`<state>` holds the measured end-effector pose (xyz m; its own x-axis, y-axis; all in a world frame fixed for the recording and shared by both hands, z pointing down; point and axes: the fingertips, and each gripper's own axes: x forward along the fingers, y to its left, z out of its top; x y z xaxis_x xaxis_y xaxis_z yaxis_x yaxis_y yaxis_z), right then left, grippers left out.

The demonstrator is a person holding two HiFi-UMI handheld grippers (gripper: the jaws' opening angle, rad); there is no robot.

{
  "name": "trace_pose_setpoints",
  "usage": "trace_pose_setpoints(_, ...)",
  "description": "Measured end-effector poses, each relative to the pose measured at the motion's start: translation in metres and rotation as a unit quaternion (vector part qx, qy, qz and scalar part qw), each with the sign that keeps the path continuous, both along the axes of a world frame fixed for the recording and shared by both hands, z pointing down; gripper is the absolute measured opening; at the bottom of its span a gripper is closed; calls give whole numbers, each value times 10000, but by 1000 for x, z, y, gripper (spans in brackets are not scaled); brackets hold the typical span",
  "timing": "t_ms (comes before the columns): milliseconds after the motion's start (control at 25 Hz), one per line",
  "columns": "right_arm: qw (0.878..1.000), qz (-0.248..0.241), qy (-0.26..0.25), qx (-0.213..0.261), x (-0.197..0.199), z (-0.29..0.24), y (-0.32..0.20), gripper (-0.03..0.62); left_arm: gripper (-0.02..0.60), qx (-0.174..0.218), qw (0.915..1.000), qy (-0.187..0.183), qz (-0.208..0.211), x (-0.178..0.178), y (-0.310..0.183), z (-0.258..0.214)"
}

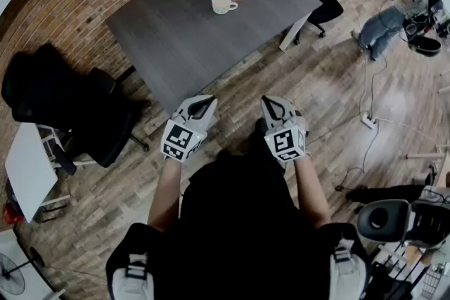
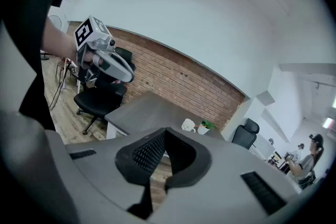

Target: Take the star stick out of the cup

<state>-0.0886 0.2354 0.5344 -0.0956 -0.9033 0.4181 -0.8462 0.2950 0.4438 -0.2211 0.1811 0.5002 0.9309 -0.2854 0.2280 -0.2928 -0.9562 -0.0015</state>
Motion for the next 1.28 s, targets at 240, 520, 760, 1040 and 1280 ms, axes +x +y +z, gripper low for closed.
trace_pose_setpoints(240,10000,-32,1,49,0,-3,-6,0,2,3,10000,-5,0,2,-2,0)
trace_pose_setpoints(520,10000,-54,-15,4,4,-1,-7,0,2,-64,10000,-31,-49,3,-2,3)
trace_pose_setpoints(760,9999,38,-120,-10,11,-2,-10,0,2,-93,9999,-89,-48,5,-1,6)
trace_pose_setpoints(1040,9996,135,-220,104,22,-2,-19,0,2,-136,9998,-110,-129,12,-8,7)
trace_pose_setpoints(1280,9996,69,-263,82,36,0,-30,0,2,-281,9993,-139,-215,20,-13,9)
